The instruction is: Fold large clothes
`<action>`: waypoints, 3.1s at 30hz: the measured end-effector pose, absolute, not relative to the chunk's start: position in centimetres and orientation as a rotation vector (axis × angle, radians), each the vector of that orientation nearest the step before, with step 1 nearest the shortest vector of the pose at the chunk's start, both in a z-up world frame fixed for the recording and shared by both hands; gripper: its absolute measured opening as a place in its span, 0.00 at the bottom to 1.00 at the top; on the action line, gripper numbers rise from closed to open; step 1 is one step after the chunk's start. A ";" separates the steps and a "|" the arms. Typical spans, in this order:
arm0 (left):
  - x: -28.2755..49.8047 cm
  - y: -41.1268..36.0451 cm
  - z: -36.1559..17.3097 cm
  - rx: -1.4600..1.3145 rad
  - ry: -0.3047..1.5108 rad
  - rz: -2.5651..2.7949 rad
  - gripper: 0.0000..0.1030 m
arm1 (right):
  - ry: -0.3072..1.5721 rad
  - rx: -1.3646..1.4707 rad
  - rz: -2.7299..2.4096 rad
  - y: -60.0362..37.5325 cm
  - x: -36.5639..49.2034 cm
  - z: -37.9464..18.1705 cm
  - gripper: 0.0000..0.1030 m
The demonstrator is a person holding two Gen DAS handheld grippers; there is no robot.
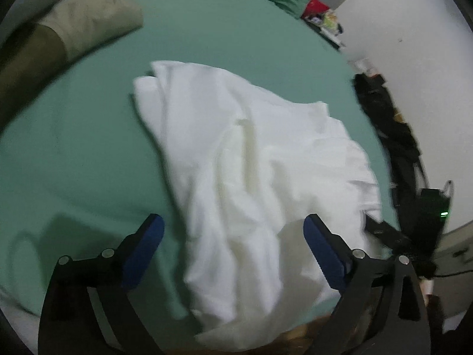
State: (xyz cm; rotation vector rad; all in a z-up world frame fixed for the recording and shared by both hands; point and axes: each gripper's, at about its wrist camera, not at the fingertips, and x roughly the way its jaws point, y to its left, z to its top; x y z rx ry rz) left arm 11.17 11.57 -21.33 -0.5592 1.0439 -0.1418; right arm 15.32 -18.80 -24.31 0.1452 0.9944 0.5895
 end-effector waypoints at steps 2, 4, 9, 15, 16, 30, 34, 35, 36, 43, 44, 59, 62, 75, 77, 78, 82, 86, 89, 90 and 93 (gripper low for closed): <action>11.4 11.1 -21.4 -0.612 1.027 -0.211 0.94 | 0.992 0.121 0.595 -18.1 15.7 -24.4 0.73; 11.8 10.6 -21.9 -0.667 1.028 -0.251 0.94 | 0.995 0.142 0.613 -17.7 16.0 -24.5 0.65; 12.7 6.8 -21.7 -0.504 1.046 -0.214 0.97 | 1.005 0.217 0.651 -17.4 15.8 -24.5 0.48; 13.5 1.4 -21.6 -0.378 1.069 -0.295 0.50 | 1.025 0.305 0.679 -17.4 14.3 -23.9 0.25; 13.4 1.2 -21.6 -0.396 1.062 -0.296 0.43 | 1.013 0.279 0.664 -17.1 13.8 -23.5 0.24; 9.0 6.7 -9.7 -0.308 0.799 -0.262 0.30 | 0.745 0.212 0.701 -11.3 10.1 -11.7 0.21; 7.2 12.9 -5.0 -0.272 0.718 -0.198 0.30 | 0.646 0.191 0.794 -5.0 10.8 -7.1 0.21; 6.8 15.0 -3.1 -0.261 0.690 -0.170 0.30 | 0.626 0.191 0.820 -3.4 11.2 -6.1 0.21; 6.6 16.5 -1.8 -0.249 0.670 -0.150 0.30 | 0.600 0.190 0.850 -1.6 11.5 -4.9 0.21; 4.4 26.0 8.8 -0.106 0.555 0.018 0.30 | 0.433 0.236 1.054 9.7 12.8 2.1 0.21; 4.5 26.7 9.5 -0.094 0.556 0.032 0.31 | 0.417 0.253 1.080 11.3 13.1 2.7 0.21; 5.6 39.1 -4.5 -0.154 0.914 0.318 0.71 | 0.926 0.374 1.067 19.3 15.7 -16.8 0.53; 5.1 39.3 -4.6 -0.201 0.909 0.354 0.71 | 0.931 0.324 1.066 18.7 15.5 -16.5 0.58; -0.4 36.1 -2.9 -0.146 0.801 0.572 0.71 | 1.005 0.303 0.934 14.1 14.8 -15.1 0.87; -1.6 34.8 -2.6 -0.154 0.778 0.585 0.71 | 1.008 0.297 0.915 12.1 14.4 -15.1 0.87; -2.1 34.2 -2.4 -0.154 0.768 0.596 0.71 | 1.012 0.294 0.905 11.0 14.2 -15.1 0.87; -4.1 30.6 -1.5 -0.191 0.710 0.567 0.71 | 1.012 0.272 0.866 7.4 13.1 -15.0 0.87; -4.5 25.6 -1.5 -0.209 0.671 0.491 0.71 | 1.001 0.266 0.813 3.6 12.1 -15.2 0.87; -4.1 21.5 -2.1 -0.218 0.665 0.425 0.71 | 0.994 0.265 0.769 0.5 11.5 -15.2 0.87; -3.9 20.7 -2.3 -0.218 0.666 0.410 0.71 | 0.994 0.263 0.755 -0.5 11.3 -15.2 0.87; -2.8 17.1 -3.1 -0.208 0.684 0.341 0.71 | 0.982 0.248 0.706 -3.5 10.6 -15.1 0.87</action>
